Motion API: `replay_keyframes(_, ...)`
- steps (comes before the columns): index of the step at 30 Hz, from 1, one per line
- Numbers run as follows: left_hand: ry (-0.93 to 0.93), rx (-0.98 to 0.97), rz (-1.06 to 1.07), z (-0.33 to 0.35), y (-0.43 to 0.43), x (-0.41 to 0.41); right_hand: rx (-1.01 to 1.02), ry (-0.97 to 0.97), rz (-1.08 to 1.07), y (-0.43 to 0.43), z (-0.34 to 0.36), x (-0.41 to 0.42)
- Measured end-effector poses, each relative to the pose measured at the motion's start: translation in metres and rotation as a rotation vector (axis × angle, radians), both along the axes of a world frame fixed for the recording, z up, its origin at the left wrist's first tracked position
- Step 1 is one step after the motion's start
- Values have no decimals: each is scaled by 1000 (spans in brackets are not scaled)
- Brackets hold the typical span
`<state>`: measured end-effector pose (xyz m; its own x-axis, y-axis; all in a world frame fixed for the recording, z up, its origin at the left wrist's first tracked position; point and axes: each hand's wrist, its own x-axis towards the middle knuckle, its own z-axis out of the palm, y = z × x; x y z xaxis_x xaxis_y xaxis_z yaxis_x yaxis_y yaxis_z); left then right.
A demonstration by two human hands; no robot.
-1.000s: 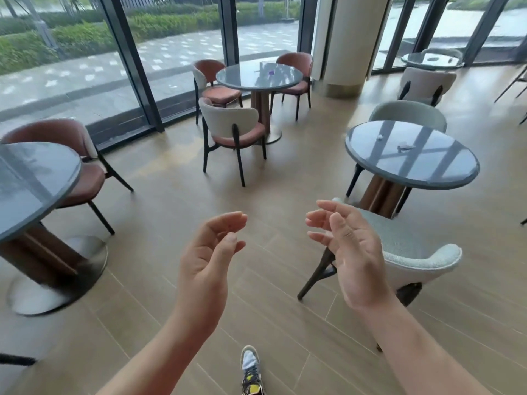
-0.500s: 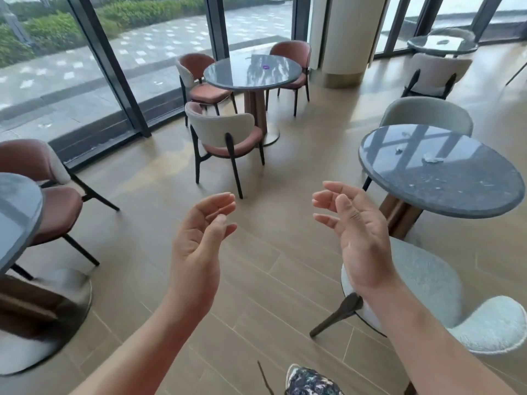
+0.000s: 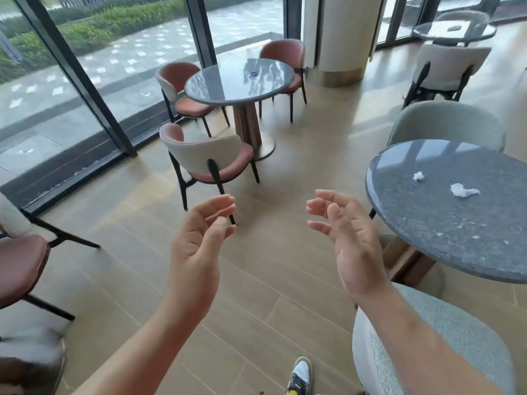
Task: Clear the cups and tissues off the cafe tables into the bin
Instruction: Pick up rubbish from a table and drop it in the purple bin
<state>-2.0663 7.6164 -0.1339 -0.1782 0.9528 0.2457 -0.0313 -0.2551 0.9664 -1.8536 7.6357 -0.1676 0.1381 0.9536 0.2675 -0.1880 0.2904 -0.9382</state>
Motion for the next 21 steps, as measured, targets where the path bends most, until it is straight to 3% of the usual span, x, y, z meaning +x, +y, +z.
replay_keyframes(8, 3, -23, -131, -7, 132, 72, -44, -20, -103, 106, -2, 70)
replay_keyframes(21, -18, -86, -595, -44, 350, 227, -147, 17, -603, 227, -35, 198)
